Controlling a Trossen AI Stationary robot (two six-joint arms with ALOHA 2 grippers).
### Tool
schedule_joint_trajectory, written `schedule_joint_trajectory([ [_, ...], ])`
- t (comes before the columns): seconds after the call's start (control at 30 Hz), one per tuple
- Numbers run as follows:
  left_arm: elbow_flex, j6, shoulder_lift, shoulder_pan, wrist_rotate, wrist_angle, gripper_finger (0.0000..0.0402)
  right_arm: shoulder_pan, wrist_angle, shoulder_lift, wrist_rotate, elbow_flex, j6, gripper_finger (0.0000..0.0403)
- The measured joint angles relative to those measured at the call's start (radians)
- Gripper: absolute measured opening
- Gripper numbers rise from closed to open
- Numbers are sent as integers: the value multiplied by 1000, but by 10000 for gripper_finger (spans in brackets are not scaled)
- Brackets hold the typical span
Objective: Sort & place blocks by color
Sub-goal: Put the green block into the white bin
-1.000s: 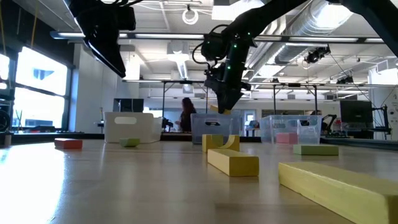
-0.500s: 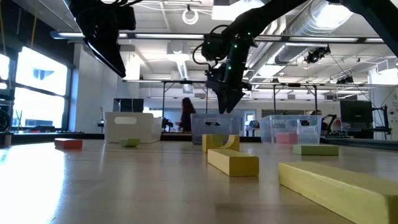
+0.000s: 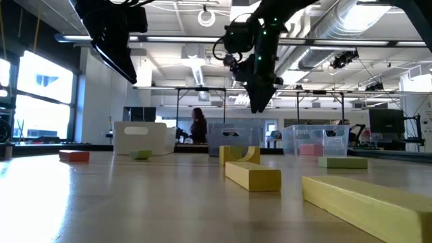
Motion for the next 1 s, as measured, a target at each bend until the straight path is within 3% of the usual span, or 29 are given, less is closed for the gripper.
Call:
schedule_joint_trajectory([
  [0.3,0,-26,0,0,1,0,195,128,-202,-22,-3,0,23,171],
  [0.53,0,-27,0,0,1,0,195,229,-250,-22,-88,-1,24,171],
  [0.77,0,-27,0,0,1,0,195,358,-323,-21,-96,-6,24,171],
  [1.0,0,-27,0,0,1,2,195,490,-330,-27,-97,-121,26,171],
])
